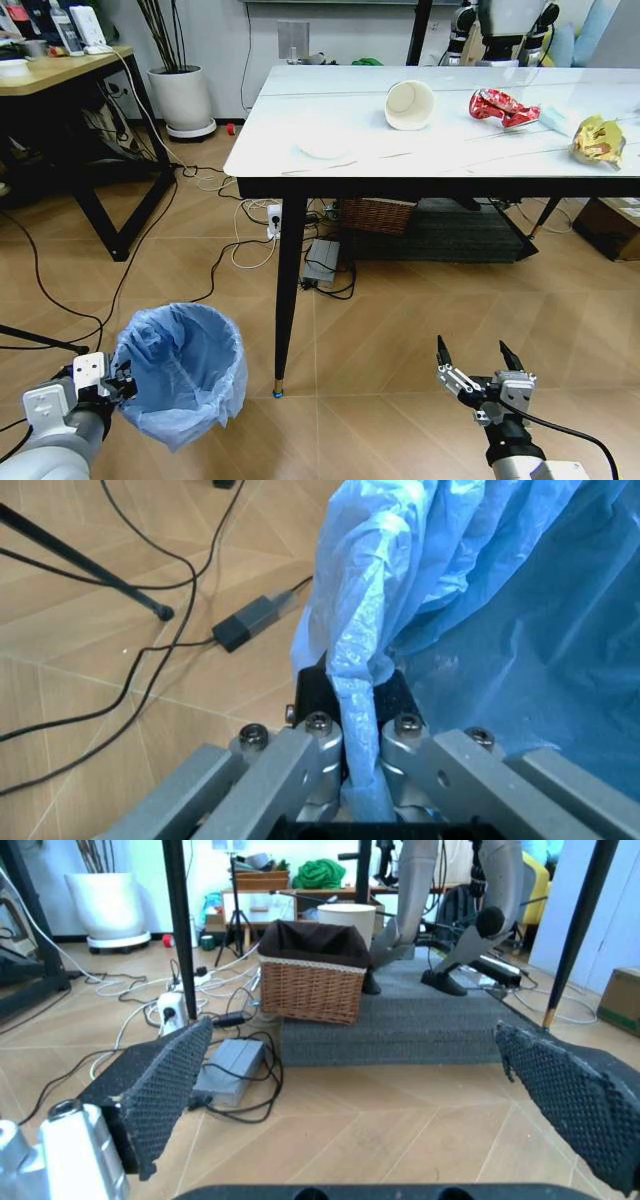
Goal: Pick up the trash bin and place the trash from the table into it.
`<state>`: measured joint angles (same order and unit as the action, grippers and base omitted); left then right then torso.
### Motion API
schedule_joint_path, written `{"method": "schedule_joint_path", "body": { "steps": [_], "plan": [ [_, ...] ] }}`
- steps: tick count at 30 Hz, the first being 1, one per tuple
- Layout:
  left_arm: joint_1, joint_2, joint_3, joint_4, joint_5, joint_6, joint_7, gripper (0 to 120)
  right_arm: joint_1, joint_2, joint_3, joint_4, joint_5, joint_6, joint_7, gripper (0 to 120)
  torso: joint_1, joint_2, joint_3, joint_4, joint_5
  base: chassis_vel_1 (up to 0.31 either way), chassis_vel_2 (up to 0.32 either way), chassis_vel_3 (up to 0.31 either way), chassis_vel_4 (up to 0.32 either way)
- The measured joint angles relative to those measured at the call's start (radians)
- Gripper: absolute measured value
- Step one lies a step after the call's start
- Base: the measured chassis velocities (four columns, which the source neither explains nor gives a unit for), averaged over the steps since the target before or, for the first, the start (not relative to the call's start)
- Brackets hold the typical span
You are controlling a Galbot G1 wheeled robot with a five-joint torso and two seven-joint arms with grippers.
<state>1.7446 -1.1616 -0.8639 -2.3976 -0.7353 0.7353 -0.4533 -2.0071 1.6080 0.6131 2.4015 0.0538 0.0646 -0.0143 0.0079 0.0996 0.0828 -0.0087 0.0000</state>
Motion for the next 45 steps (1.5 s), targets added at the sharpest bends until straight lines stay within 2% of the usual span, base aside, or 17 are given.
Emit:
{"method": "schedule_joint_path", "body": {
  "steps": [8,16,34,45],
  "plan": [
    [0.006,-0.004,0.001,-0.016,-0.019,0.0,-0.018,0,-0.004,0.0,-0.002,0.005,-0.003,0.0,0.0,100,0.007,0.026,0.019,0.0,0.0,0.0,0.0,0.0,0.0],
    [0.013,-0.009,0.0,-0.045,-0.036,0.0,-0.037,0,-0.013,0.0,-0.002,0.021,-0.003,-0.003,0.0,100,0.015,0.068,0.054,0.0,0.0,0.0,0.0,0.0,0.0],
    [0.031,-0.039,0.002,-0.079,-0.066,0.0,-0.054,0,-0.021,0.0,-0.006,0.035,-0.011,-0.004,0.0,100,0.033,0.133,0.101,0.0001,-0.0001,0.0,0.0,0.0,0.0],
    [0.046,-0.045,0.009,-0.103,-0.116,0.0,-0.099,0,-0.023,0.0,-0.01,0.035,-0.018,0.0,0.0,100,0.047,0.182,0.135,0.0001,0.0,0.0,0.0,0.0,0.0]
  ]
}}
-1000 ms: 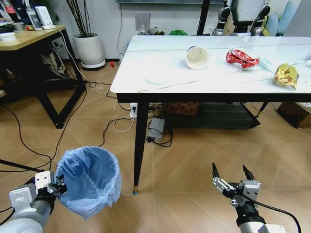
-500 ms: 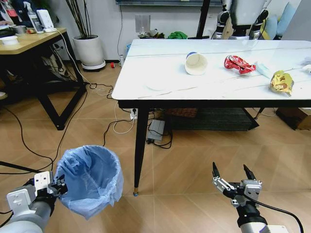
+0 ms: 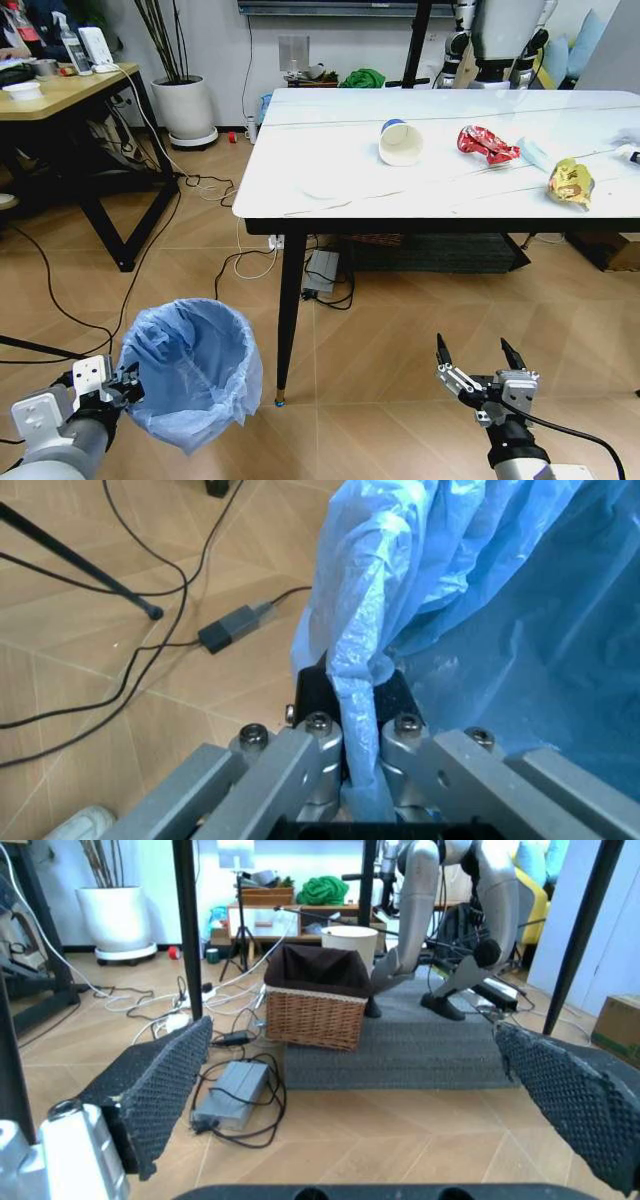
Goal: Pick up the trash bin and place the trash from the table into it.
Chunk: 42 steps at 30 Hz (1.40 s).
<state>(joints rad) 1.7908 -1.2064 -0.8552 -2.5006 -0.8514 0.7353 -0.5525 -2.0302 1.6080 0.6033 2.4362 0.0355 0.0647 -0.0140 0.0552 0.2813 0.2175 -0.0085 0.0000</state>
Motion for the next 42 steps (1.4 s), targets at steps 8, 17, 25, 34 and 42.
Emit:
{"method": "schedule_joint_path", "body": {
  "steps": [8,17,25,34,42],
  "plan": [
    [0.005,0.0,0.003,-0.001,-0.006,0.0,-0.01,0,0.0,0.0,0.0,0.002,0.0,0.002,0.001,100,0.01,0.028,0.018,-0.0002,-0.0001,0.0,0.0,0.0,0.0],
    [0.015,0.002,0.011,-0.001,-0.029,0.0,-0.044,0,-0.005,0.0,-0.004,0.007,-0.004,0.007,0.001,100,0.022,0.066,0.044,-0.0001,0.0,0.0,0.0,0.0,0.0],
    [0.016,0.009,0.01,-0.001,-0.03,0.0,-0.046,0,-0.006,0.0,-0.005,0.011,-0.006,0.008,0.001,100,0.033,0.099,0.066,-0.0001,-0.0001,0.0,0.0,0.0,0.0],
    [0.014,0.015,0.012,-0.001,-0.027,0.0,-0.045,0,-0.004,0.0,-0.005,0.007,-0.007,0.008,0.002,100,0.045,0.134,0.089,-0.0001,-0.0001,0.0,0.0,0.0,0.0],
    [0.012,0.028,0.024,-0.001,-0.03,0.0,-0.045,0,-0.004,0.0,-0.006,0.006,-0.008,0.01,0.002,100,0.058,0.166,0.108,-0.0002,0.0,0.0,0.0,0.0,0.0]
  ]
}}
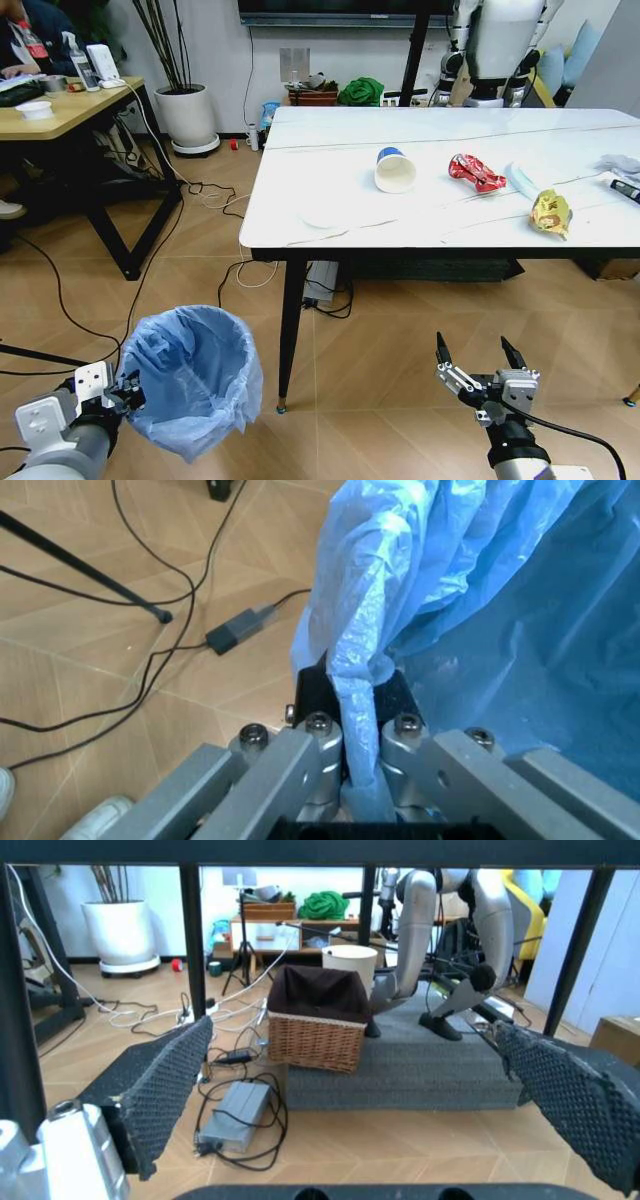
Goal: Pick up the trash bin and place the trash from the table into it.
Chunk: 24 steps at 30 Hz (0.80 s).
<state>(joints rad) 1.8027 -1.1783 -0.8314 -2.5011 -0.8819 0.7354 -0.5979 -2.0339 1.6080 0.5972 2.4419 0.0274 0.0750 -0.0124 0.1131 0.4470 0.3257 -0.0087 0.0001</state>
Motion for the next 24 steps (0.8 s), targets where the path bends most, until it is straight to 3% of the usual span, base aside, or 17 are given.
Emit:
{"method": "schedule_joint_path", "body": {
  "steps": [12,19,24],
  "plan": [
    [0.012,0.004,0.032,0.001,-0.12,0.0,-0.128,0,-0.002,0.0,-0.004,-0.002,-0.006,0.005,0.0,100,0.016,0.045,0.028,-0.0001,-0.0001,0.0,0.0,0.0,0.0],
    [0.006,0.058,0.118,0.001,-0.129,0.0,-0.163,0,-0.005,0.0,-0.008,0.001,-0.009,0.005,-0.001,100,0.03,0.081,0.05,0.0,0.0,0.0,0.0,0.0,0.0],
    [0.0,0.06,0.186,0.001,-0.141,0.0,-0.192,0,-0.007,0.0,-0.008,0.001,-0.01,0.005,-0.001,100,0.037,0.097,0.06,0.0002,-0.0001,0.0,0.0,0.0,0.0]
  ]
}}
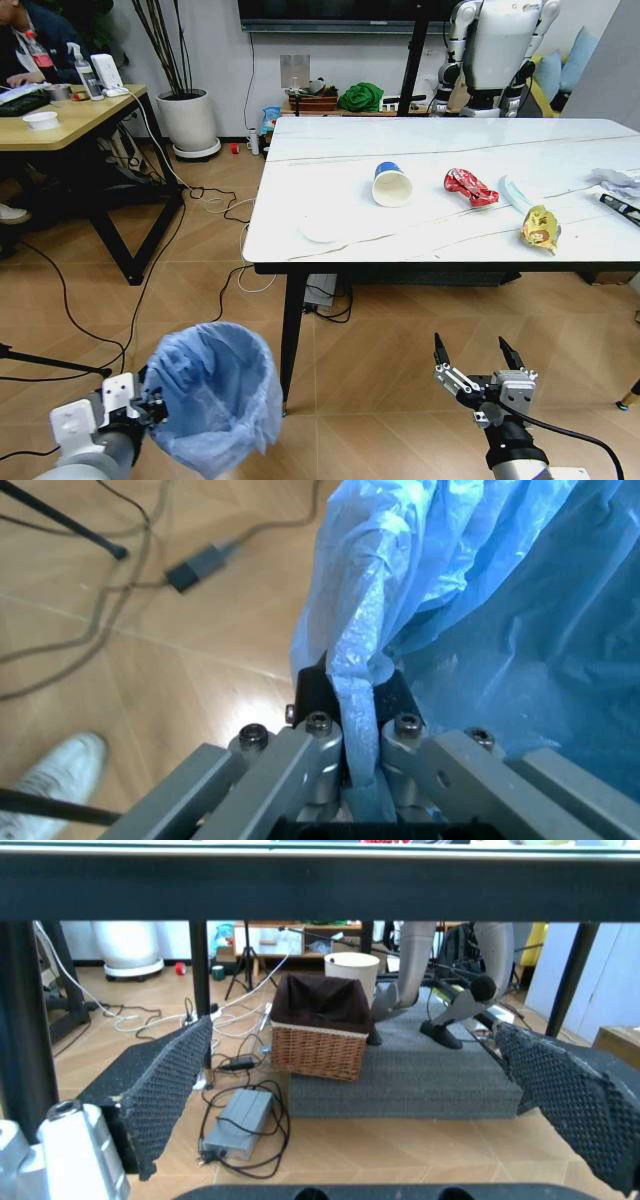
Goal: Pick up the trash bin and place the trash from the table into it.
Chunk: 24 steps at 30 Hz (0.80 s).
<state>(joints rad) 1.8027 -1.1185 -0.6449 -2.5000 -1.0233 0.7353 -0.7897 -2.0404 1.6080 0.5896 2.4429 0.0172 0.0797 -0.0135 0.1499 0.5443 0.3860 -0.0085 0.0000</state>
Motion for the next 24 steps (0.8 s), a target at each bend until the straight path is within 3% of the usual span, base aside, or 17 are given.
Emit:
{"method": "schedule_joint_path", "body": {
  "steps": [5,7,13,24],
  "plan": [
    [0.0,0.003,0.069,0.0,-0.033,0.0,-0.04,0,-0.002,0.0,-0.001,0.0,-0.007,0.0,0.0,100,0.008,0.021,0.013,-0.0001,0.0001,0.0,0.0,0.0,0.0],
    [-0.002,0.009,0.086,0.0,-0.098,0.0,-0.083,0,-0.003,0.0,-0.002,0.0,-0.011,0.0,-0.001,100,0.013,0.032,0.019,-0.0002,0.0,0.0,0.0,0.0,0.0],
    [0.004,0.028,0.074,0.0,-0.146,0.0,-0.132,0,-0.007,0.0,-0.004,-0.003,-0.022,0.0,-0.002,100,0.023,0.058,0.035,-0.0001,0.0,0.0,0.0,0.0,0.0],
    [0.027,0.059,0.067,0.0,-0.137,0.0,-0.134,0,-0.009,0.0,-0.006,-0.004,-0.031,0.0,-0.003,100,0.039,0.096,0.056,-0.0001,0.0,0.0,0.0,0.0,0.0]
  ]
}}
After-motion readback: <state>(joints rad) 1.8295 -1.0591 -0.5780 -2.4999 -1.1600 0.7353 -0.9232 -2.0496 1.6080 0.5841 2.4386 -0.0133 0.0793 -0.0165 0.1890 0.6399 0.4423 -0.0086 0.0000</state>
